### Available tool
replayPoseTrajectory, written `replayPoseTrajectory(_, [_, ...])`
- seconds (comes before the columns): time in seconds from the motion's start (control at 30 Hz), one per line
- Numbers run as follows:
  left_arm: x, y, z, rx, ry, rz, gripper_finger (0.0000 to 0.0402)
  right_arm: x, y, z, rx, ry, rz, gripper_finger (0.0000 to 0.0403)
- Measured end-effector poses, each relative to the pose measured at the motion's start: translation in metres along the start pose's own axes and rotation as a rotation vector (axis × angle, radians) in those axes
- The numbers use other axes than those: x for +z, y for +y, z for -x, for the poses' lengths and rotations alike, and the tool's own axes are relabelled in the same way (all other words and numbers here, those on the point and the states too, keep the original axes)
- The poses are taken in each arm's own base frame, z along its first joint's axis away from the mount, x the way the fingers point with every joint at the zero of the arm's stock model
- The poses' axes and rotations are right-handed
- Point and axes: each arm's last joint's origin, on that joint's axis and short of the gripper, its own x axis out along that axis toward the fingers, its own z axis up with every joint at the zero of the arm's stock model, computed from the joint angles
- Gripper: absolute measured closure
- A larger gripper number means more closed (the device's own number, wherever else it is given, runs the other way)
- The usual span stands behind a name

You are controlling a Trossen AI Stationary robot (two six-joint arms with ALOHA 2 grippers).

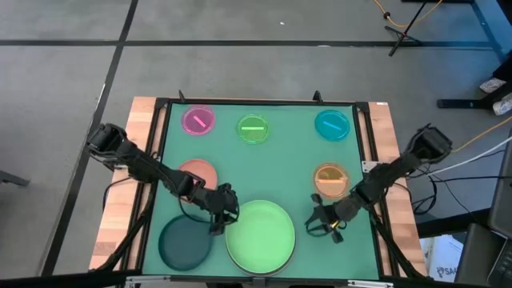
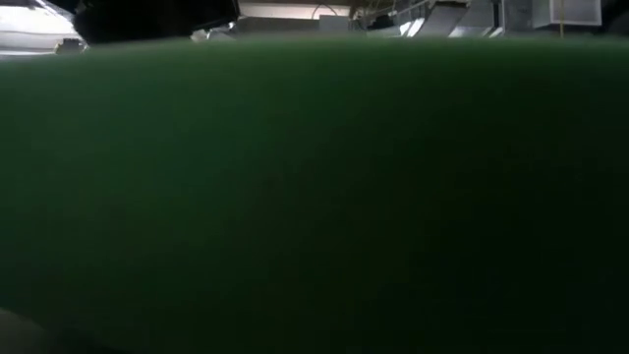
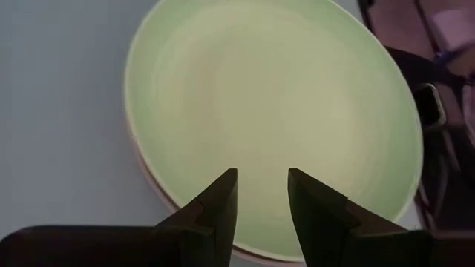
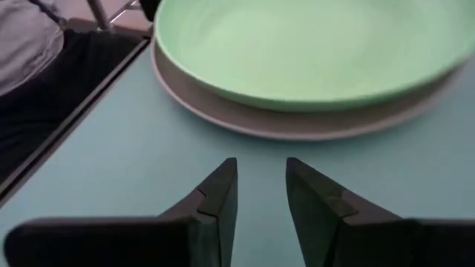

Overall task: Stack plastic plates
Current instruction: Move the stacked plates to the center of the table

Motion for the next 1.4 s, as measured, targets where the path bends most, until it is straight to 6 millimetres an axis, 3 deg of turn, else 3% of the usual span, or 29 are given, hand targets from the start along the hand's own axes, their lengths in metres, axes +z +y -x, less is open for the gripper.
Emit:
replayPoseTrajectory(0.3, [0.005,0.009,0.000,0.037,-0.021,0.026,0.0288,0.012,0.020,-0.037,0.041,0.036,0.272,0.0297])
replayPoseTrajectory(0.73, [0.005,0.009,0.000,0.031,-0.020,0.036,0.0288,0.019,0.026,-0.061,0.024,0.076,0.498,0.0297])
replayPoseTrajectory(1.23, [0.003,0.004,0.000,0.008,-0.010,0.074,0.0288,0.014,0.022,-0.066,-0.062,0.155,0.633,0.0297])
replayPoseTrajectory(1.4, [0.003,0.004,0.000,0.015,-0.014,0.074,0.0288,0.014,0.020,-0.066,-0.103,0.159,0.631,0.0314])
